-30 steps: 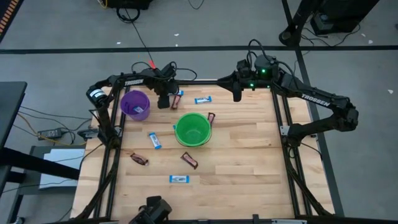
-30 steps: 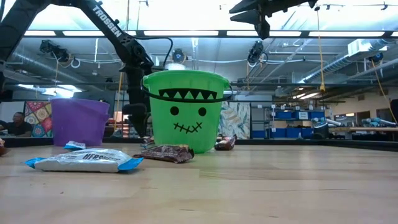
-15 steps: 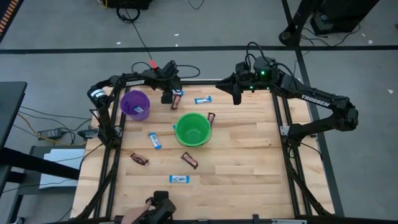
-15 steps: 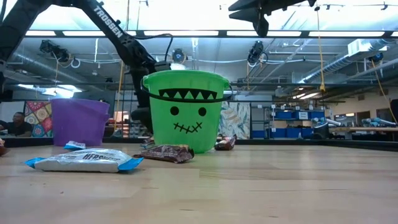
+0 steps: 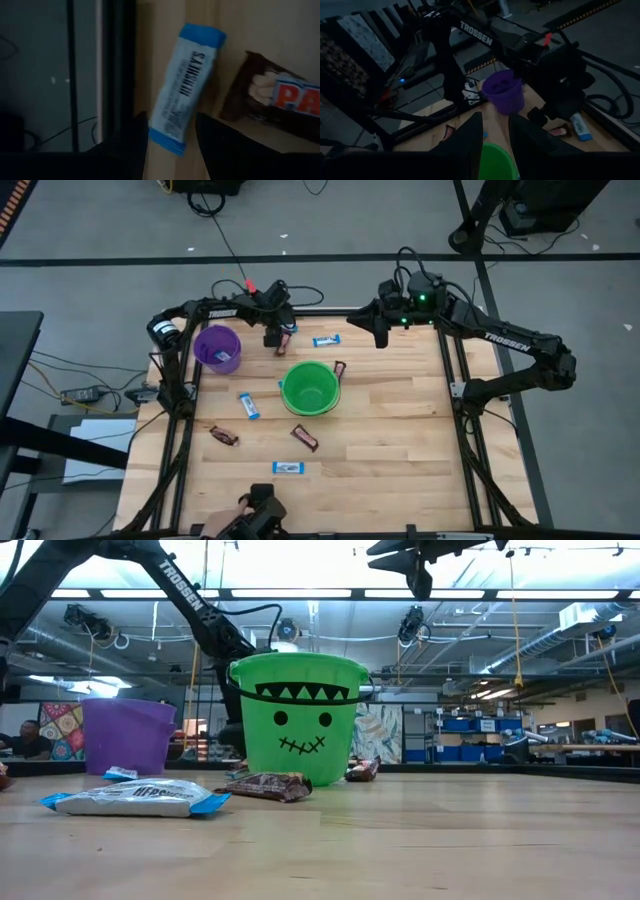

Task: Sort candy by brand, put in halloween buckets
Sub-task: Put the white chocolate bar into the violet bucket

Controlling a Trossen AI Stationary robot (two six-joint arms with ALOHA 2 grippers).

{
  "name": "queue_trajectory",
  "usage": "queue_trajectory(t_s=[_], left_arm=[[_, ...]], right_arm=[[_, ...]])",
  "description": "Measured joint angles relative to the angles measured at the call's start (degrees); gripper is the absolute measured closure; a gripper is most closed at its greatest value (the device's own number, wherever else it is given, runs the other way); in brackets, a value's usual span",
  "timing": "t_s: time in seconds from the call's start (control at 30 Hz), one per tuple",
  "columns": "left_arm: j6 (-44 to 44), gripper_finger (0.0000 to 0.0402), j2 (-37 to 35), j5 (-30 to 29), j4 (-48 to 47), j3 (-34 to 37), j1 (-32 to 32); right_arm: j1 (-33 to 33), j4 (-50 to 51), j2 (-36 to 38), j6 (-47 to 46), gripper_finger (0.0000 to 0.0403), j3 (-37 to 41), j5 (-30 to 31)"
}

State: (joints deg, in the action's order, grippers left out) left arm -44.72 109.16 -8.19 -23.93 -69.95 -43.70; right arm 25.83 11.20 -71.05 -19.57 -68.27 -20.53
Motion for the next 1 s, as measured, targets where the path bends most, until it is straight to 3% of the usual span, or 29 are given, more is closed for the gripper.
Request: queue_trajectory(t_s=[0.73, 0.87, 1.0], left_arm=[[-1.4, 0.0238, 4.8, 2.1, 1.7, -0.3, 0.5], [-1.3, 0.0277, 4.9, 2.1, 0.9, -0.3, 0.7], [-0.4, 0.0351, 4.9, 0.2, 0.2, -0.2, 1.1]], right_arm=[[-2.1, -0.5, 0.0, -3.4, 0.0297, 0.0, -0.2], [-2.1, -1.6, 0.0, -3.4, 0.0297, 0.0, -0.2], [-2.1, -2.6, 0.0, -3.4, 0.0297, 0.0, -0.2]])
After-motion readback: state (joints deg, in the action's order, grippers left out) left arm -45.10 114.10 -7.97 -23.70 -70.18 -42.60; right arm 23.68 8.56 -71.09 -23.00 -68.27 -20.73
